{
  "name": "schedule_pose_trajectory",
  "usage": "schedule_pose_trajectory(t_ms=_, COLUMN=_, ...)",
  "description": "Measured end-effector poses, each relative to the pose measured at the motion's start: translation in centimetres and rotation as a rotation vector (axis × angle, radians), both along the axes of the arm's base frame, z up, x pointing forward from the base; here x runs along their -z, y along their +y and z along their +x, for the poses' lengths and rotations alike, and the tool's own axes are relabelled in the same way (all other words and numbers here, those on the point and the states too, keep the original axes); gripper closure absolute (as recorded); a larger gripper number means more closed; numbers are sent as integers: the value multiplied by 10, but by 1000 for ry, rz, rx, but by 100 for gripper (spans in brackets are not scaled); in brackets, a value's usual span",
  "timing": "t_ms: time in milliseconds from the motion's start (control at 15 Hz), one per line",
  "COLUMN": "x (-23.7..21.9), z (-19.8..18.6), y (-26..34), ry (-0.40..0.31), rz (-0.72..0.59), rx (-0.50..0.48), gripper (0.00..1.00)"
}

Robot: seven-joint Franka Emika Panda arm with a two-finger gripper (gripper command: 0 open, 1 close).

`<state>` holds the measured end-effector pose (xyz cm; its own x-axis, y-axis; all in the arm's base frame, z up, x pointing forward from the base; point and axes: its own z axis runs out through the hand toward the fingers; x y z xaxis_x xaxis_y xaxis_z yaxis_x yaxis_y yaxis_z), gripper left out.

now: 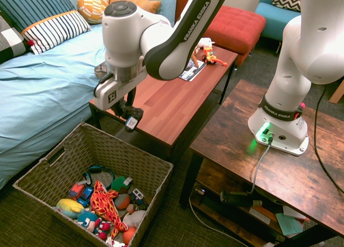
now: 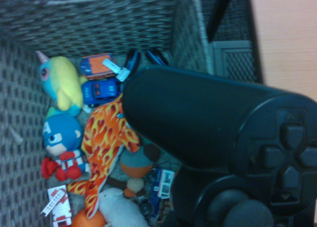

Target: Put the gamepad in the basket

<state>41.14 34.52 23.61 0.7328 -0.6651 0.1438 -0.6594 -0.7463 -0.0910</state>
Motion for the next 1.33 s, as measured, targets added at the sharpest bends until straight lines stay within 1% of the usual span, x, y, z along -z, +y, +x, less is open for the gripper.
schedule_pose_trajectory(t_ms=133, x=37, z=-7, y=39, ry=36, rz=-18, rx=-50, gripper=100)
schedule_pose_trajectory(t_ms=267, x=81, z=-8, y=61, ry=69, rz=-31, rx=-80, gripper=100)
schedule_pose_trajectory(t_ms=533, x=141, z=-14, y=94, ry=89, rz=-40, rx=-145, gripper=100)
schedule_pose_trajectory(t_ms=600, x=150, z=-15, y=100, ry=94, rz=-43, rx=-158, gripper=0)
schedule_pose_trajectory(t_ms=800, x=162, z=-10, y=110, ry=101, rz=-40, rx=-185, gripper=0)
schedule_pose_trajectory(t_ms=1333, x=158, z=6, y=103, ry=94, rz=-48, rx=-223, gripper=0)
